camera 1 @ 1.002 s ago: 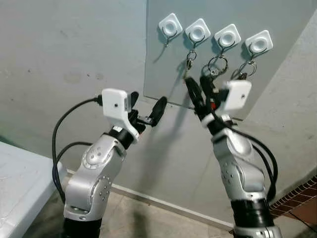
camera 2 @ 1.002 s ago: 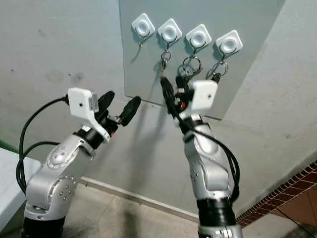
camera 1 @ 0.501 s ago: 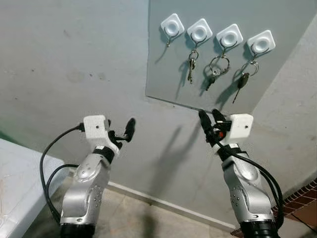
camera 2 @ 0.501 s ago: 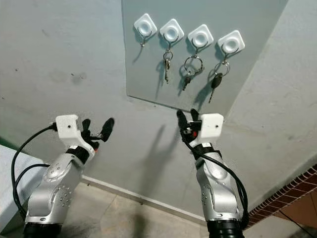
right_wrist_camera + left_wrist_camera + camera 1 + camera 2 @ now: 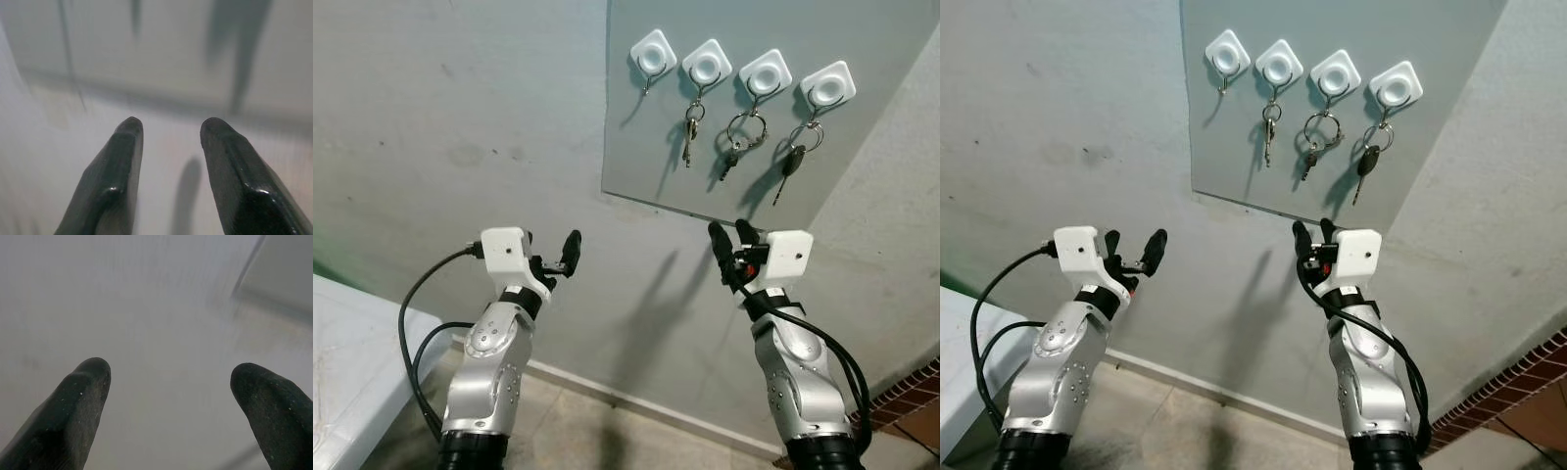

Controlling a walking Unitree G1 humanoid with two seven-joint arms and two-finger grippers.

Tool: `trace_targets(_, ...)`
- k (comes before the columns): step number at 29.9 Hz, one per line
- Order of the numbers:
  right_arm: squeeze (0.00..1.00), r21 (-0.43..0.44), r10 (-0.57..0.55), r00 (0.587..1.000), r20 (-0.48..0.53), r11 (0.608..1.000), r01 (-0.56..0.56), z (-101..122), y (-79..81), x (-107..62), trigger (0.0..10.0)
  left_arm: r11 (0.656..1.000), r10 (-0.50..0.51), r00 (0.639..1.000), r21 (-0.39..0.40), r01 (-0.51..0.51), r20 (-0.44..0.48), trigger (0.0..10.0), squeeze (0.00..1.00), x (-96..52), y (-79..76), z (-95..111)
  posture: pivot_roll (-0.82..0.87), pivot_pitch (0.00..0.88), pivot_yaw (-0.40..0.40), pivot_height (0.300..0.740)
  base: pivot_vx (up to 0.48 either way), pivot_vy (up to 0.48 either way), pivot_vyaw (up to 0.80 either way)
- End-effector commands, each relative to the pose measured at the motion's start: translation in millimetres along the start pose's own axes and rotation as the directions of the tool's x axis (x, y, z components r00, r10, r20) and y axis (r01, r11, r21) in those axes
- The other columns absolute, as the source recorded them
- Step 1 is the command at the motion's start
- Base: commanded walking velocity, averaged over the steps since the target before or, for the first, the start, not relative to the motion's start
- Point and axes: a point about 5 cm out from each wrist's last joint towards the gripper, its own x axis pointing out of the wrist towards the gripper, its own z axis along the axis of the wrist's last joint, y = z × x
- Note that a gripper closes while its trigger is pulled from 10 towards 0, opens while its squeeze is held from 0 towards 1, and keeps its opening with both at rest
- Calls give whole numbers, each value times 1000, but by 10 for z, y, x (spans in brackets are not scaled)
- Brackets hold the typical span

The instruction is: Hang keys on a hook

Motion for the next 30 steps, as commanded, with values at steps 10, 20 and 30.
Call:
trace_targets(10,0,-99,-69,905,-421,995,30,-967,-221,-454,10000,996,81,939,2,-86,-335,10000,0,-341,273,-1030,13,0,-23,740,0,0,0)
trace_targets(20,0,-114,-176,650,-740,984,136,-1587,-364,-1280,10000,986,165,777,119,-116,-607,10000,0,-908,395,-1621,16,0,-26,740,0,0,0)
trace_targets(30,0,-136,-203,453,-868,975,175,-1813,-414,-1936,10000,963,243,655,95,-253,-715,10000,0,-1342,554,-1841,18,0,-20,740,0,0,0)
